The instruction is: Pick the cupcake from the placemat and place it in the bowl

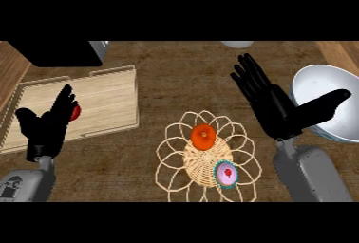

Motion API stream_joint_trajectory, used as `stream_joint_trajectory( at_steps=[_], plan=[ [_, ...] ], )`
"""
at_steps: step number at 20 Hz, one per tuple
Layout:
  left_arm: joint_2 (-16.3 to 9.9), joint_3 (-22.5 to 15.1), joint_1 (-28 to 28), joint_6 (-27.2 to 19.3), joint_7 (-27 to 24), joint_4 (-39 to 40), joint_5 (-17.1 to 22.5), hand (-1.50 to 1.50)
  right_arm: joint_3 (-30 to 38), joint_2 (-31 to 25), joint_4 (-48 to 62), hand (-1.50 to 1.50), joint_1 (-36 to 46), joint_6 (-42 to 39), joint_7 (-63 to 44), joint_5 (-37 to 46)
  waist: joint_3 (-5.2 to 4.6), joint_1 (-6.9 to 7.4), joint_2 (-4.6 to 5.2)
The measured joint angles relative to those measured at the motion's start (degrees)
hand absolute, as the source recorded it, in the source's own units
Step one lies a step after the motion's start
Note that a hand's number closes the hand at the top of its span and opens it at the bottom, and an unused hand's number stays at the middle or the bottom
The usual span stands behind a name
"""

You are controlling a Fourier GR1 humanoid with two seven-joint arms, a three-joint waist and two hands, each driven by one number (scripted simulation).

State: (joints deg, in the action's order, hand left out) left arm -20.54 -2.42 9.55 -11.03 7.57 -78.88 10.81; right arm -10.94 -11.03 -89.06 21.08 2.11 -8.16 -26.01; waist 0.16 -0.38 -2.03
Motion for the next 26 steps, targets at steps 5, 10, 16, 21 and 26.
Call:
stream_joint_trajectory(
  at_steps=[5,10,16,21,26],
  plan=[
    [-1.93,3.24,1.96,0.67,-3.94,-3.92,0.41,0.0,-8.18,5.97,-3.93,-1.5,1.34,6.01,2.11,8.15,-0.16,0.83,1.17],
    [-2.66,5.64,2.77,0.49,-6.37,-5.88,1.29,0.0,-13.03,2.22,-2.43,-1.5,1.5,17.07,3.63,25.44,-0.73,-0.84,0.21],
    [-3.41,7.86,2.37,1.58,-7.88,-6.69,2.91,0.0,-24.88,5.0,-4.41,-1.5,-5.1,32.94,1.64,48.63,-0.55,-1.52,0.51],
    [-4.05,9.41,1.91,2.58,-8.9,-6.15,3.82,0.0,-30.86,2.76,-8.32,-1.5,-9.92,34.05,-10.36,66.18,-0.58,-2.57,0.57],
    [-3.92,9.94,0.84,2.57,-9.81,-6.68,3.8,0.0,-32.35,0.47,-16.67,-1.5,-12.97,24.34,-25.97,77.87,-0.63,-3.14,0.41]
  ],
)
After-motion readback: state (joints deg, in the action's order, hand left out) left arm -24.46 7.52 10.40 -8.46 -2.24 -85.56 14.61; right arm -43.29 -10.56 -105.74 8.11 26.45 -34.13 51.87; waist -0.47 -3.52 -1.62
